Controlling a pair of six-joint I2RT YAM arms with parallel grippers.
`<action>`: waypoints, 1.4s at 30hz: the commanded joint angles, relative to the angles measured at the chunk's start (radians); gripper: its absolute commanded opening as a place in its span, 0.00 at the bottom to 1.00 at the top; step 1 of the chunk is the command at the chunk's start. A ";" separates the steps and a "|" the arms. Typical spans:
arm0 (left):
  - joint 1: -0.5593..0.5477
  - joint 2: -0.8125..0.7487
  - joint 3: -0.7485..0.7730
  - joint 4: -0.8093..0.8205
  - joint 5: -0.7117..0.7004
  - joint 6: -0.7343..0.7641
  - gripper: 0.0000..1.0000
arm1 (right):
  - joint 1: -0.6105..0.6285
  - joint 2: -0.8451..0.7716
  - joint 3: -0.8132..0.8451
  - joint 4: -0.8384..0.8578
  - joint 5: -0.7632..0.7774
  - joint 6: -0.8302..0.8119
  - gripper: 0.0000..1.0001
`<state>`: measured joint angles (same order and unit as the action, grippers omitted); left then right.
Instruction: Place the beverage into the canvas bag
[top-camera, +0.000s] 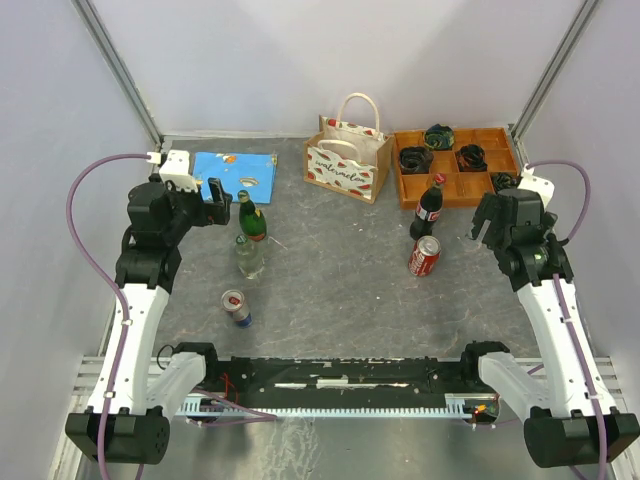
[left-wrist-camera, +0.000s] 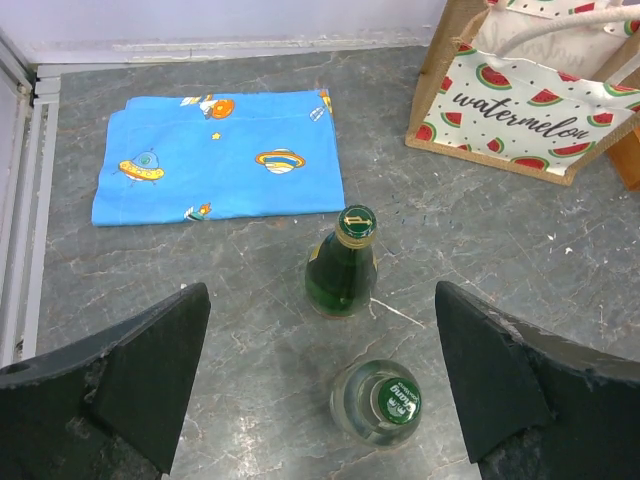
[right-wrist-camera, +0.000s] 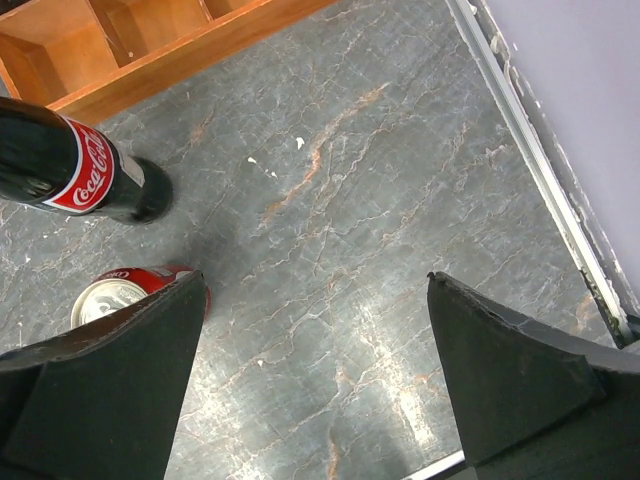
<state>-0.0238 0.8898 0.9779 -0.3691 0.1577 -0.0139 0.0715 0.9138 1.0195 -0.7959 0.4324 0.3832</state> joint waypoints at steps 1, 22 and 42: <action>-0.005 -0.014 0.036 -0.008 -0.008 -0.042 1.00 | -0.004 -0.032 -0.009 0.010 0.035 0.019 0.99; -0.122 0.803 0.759 0.163 0.120 -0.552 0.92 | -0.005 -0.102 0.092 -0.167 -0.102 -0.049 0.99; -0.275 1.275 1.046 0.120 -0.020 -0.863 0.84 | -0.005 -0.212 0.164 -0.389 -0.076 0.044 0.99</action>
<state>-0.2672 2.1567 2.0033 -0.2909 0.1730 -0.8040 0.0700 0.7071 1.1278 -1.1511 0.3401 0.4076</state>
